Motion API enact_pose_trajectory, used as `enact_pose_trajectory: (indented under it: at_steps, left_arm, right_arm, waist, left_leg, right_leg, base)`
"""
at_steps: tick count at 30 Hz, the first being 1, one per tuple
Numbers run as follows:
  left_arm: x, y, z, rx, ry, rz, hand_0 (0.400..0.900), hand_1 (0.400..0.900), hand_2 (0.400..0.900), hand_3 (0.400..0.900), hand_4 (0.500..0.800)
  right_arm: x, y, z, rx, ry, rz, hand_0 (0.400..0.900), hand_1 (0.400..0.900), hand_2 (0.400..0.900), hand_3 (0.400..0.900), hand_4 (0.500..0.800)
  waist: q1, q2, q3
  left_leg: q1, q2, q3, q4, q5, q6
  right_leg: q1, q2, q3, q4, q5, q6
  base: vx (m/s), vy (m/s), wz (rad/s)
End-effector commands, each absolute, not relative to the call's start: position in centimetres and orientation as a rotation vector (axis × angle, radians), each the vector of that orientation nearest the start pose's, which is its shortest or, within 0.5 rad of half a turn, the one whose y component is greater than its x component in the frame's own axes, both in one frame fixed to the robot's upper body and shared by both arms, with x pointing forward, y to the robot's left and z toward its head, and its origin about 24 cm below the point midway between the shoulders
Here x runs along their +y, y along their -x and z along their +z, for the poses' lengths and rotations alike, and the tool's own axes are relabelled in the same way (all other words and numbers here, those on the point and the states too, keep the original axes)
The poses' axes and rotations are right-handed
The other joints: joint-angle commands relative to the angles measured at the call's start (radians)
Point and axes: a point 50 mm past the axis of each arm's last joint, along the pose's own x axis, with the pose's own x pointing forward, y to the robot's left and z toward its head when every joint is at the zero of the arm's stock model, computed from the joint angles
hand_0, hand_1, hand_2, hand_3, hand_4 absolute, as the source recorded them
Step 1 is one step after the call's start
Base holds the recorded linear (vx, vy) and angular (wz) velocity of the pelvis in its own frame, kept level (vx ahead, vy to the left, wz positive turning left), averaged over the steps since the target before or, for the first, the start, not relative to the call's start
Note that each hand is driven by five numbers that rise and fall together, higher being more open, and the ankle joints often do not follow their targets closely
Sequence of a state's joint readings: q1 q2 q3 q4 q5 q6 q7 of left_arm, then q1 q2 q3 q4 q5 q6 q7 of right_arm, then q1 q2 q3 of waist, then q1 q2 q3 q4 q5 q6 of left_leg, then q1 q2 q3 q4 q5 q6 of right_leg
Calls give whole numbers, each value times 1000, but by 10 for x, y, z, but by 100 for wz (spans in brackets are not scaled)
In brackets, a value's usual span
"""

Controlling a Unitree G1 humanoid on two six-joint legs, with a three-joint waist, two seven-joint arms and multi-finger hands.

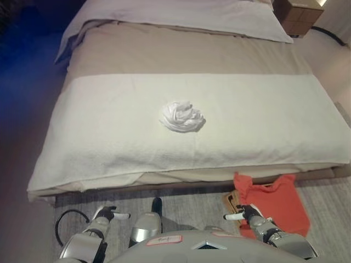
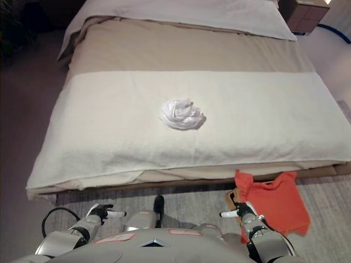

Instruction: Put the clothes on the bed into the basket.

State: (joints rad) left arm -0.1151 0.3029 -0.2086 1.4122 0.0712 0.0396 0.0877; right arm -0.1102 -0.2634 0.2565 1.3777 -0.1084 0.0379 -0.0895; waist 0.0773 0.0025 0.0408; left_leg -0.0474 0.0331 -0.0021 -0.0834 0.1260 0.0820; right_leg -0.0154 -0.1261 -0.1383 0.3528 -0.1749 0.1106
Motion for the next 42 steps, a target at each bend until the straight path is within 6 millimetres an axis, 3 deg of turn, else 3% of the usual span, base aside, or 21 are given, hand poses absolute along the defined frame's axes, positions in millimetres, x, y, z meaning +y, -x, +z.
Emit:
enact_pose_trajectory:
  at_steps: [1,5,8,9,10,13,15,16,20,21,22,25,28,32,38,42]
  left_arm:
    - [279,-72,-154,1406,-568,94,900,900,900,900,800]
    - [272,-71,-157,1406,-568,62,900,900,900,900,800]
    - [271,-64,-158,1422,-573,55,900,900,900,900,800]
    - [269,-68,-158,1403,-579,81,900,900,900,900,800]
    - [268,-68,-158,1403,-578,81,900,900,900,900,800]
    - [256,-79,-160,1359,-558,82,900,900,900,900,800]
    - [244,-88,-162,1328,-557,61,900,900,900,900,800]
    - [243,-95,-160,1312,-562,70,900,900,900,900,800]
    - [238,-101,-160,1302,-540,104,900,900,900,900,800]
    - [241,-102,-159,1302,-535,123,900,900,900,900,800]
    - [241,-102,-159,1301,-535,124,900,900,900,900,800]
    - [249,-108,-155,1285,-528,168,900,900,900,900,800]
    - [252,-110,-154,1273,-522,181,900,900,900,900,800]
    - [257,-109,-153,1264,-510,203,900,900,900,900,800]
    - [254,-109,-154,1249,-489,195,900,900,900,900,800]
    - [252,-115,-152,1222,-485,190,900,900,900,900,800]
  right_arm:
    - [-276,-64,-157,1429,610,-75,900,900,900,900,800]
    - [-277,-70,-155,1412,673,-43,900,900,900,900,800]
    - [-276,-93,-151,1323,820,46,900,900,900,900,800]
    - [-279,-130,-138,1185,959,59,900,900,900,900,800]
    - [-280,-131,-138,1185,961,59,900,900,900,900,800]
    - [-277,-210,-101,916,1140,105,900,900,900,900,800]
    - [-276,-252,-73,781,1230,78,900,900,900,900,800]
    - [-265,-281,-53,688,1266,89,900,900,900,900,800]
    - [-230,-339,-2,466,1322,66,900,900,900,900,800]
    - [-223,-360,25,392,1327,27,900,900,900,900,800]
    - [-222,-360,26,391,1327,27,900,900,900,900,800]
    - [-219,-389,77,293,1315,-75,900,900,900,900,800]
    - [-223,-394,88,288,1312,-111,900,900,900,900,800]
    - [-223,-406,122,229,1316,-166,900,900,900,900,800]
    - [-230,-407,130,230,1294,-204,900,900,900,900,800]
    - [-242,-409,149,220,1313,-271,900,900,900,900,800]
  waist:
    - [-39,-14,70]
    - [-83,-20,99]
    - [-75,-37,97]
    - [-67,-46,97]
    - [-69,-44,97]
    - [-64,-27,91]
    - [-55,-16,108]
    - [-48,-12,122]
    - [-23,-6,164]
    - [-12,-5,185]
    - [-13,-5,185]
    - [19,-1,230]
    - [33,6,247]
    - [76,35,303]
    - [104,64,346]
    - [133,95,375]
  left_leg:
    - [13,-50,-50,-4,-30,-103]
    - [124,-65,-87,-4,-95,-95]
    - [177,-86,-123,3,-131,-92]
    - [170,-82,-134,-3,-146,-101]
    - [170,-81,-136,-3,-147,-101]
    - [125,-56,-162,-2,-134,-127]
    - [85,-44,-173,-2,-120,-134]
    - [56,-36,-179,-3,-108,-139]
    - [-28,-24,-191,-4,-76,-150]
    - [-59,-21,-198,-4,-62,-155]
    - [-61,-22,-198,-4,-61,-155]
    - [-126,-24,-221,-4,-37,-163]
    - [-157,-28,-234,-4,-26,-166]
    - [-209,-32,-269,-4,-6,-168]
    - [-245,-45,-305,-4,15,-169]
    - [-273,-53,-325,-4,25,-170]
  right_leg:
    - [-80,19,2,-286,206,-2]
    - [-170,2,59,-384,321,42]
    - [-153,-8,79,-351,336,42]
    - [-148,-10,82,-349,349,36]
    - [-147,-9,80,-349,348,36]
    - [-159,-20,29,-363,363,31]
    - [-180,-20,7,-365,365,31]
    - [-199,-19,2,-362,365,28]
    - [-251,-22,-9,-360,365,23]
    - [-275,-23,-16,-355,366,21]
    - [-278,-23,-16,-354,366,21]
    - [-321,-29,-41,-353,374,20]
    - [-342,-34,-50,-352,376,20]
    - [-398,-49,-77,-306,361,16]
    - [-409,-75,-109,-285,352,18]
    - [-428,-89,-119,-267,343,20]
  base:
    - [523,-4,76]
    - [493,-61,63]
    - [305,-135,55]
    - [212,-173,60]
    - [121,-186,60]
    - [59,-116,55]
    - [-51,-93,29]
    - [-108,-67,16]
    - [-82,-58,17]
    - [-70,-41,22]
    - [-91,-52,28]
    - [-65,-35,24]
    - [-29,-5,20]
    - [-49,10,25]
    - [-25,16,32]
    - [-44,30,21]
